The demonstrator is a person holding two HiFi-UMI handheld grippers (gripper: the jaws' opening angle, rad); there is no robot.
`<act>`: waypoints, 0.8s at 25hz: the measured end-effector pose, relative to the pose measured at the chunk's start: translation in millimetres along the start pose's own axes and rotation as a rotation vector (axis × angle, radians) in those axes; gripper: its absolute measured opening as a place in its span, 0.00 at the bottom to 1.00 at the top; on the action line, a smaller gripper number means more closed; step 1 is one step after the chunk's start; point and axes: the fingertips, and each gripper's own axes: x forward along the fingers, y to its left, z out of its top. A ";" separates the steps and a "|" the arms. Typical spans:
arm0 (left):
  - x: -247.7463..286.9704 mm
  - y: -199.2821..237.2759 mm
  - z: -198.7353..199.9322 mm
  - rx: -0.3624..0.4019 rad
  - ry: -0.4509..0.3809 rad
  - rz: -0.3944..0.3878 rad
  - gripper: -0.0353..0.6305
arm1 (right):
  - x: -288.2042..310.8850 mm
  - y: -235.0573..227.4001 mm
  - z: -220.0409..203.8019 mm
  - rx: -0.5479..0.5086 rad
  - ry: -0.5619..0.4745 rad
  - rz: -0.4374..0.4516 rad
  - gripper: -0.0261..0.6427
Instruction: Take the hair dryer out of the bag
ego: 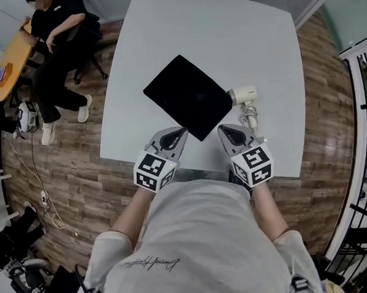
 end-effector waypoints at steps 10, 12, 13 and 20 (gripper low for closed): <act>2.0 -3.0 8.8 0.005 -0.032 0.015 0.07 | -0.7 1.9 -2.6 -0.015 0.012 0.008 0.08; 2.2 -3.8 11.7 0.007 -0.038 0.015 0.07 | -1.5 2.4 -3.5 -0.013 0.012 0.011 0.08; 2.3 -4.2 12.8 0.009 -0.040 0.015 0.07 | -1.7 2.5 -3.4 -0.011 0.011 0.012 0.08; 5.0 -4.3 13.8 0.011 -0.038 0.014 0.07 | -2.8 -0.8 -2.5 -0.007 0.000 0.011 0.08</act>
